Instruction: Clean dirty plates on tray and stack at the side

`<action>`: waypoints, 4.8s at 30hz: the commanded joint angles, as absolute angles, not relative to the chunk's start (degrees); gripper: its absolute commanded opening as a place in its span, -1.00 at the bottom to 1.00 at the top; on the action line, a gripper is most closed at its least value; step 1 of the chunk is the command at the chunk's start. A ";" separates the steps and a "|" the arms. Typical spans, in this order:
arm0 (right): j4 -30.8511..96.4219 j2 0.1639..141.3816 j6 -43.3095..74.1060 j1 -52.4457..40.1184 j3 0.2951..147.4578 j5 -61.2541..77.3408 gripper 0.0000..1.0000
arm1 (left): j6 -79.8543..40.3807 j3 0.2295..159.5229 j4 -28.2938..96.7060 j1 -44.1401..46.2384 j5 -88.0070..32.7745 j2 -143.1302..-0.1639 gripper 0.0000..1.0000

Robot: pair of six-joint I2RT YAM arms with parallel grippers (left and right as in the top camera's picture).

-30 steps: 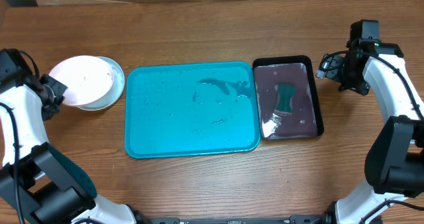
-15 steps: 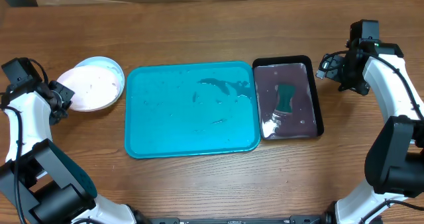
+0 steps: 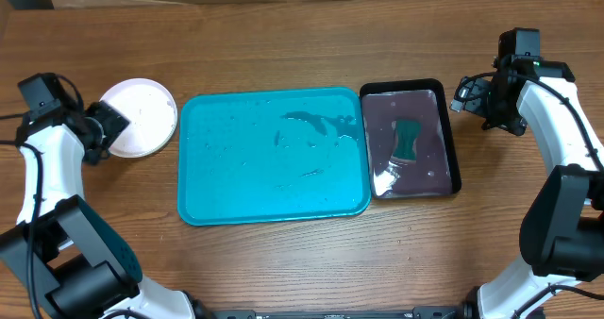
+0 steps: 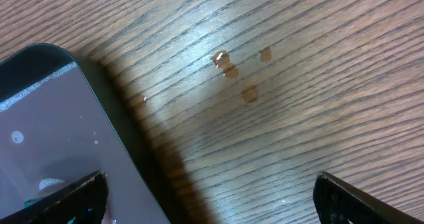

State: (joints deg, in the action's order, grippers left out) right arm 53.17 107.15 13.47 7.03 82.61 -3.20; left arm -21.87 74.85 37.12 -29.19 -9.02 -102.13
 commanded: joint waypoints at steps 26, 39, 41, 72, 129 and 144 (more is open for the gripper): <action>53.01 106.45 13.67 6.87 83.64 -3.31 1.00 | -10.26 75.68 35.73 -5.98 -22.04 -101.73 1.00; 53.06 104.57 13.65 6.57 83.61 -3.31 1.00 | -10.26 75.68 35.75 -5.98 -22.02 -101.73 1.00; 53.04 101.60 13.67 6.00 83.61 -3.31 1.00 | -10.26 75.68 35.75 -5.98 -22.04 -101.73 1.00; 53.01 27.16 11.66 -12.95 75.18 -3.97 1.00 | -10.26 75.68 35.75 -5.98 -22.02 -101.73 1.00; 4.56 0.16 -12.97 -5.87 0.45 4.62 1.00 | -10.26 75.68 35.75 -5.98 -22.04 -101.73 1.00; 4.38 0.16 -13.13 -5.87 0.45 5.06 1.00 | -10.26 75.68 35.75 -5.98 -22.04 -101.73 1.00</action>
State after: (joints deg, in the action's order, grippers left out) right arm 4.71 0.62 -12.53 -6.04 1.06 4.69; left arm -11.57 74.87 35.92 -5.98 -22.04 -102.13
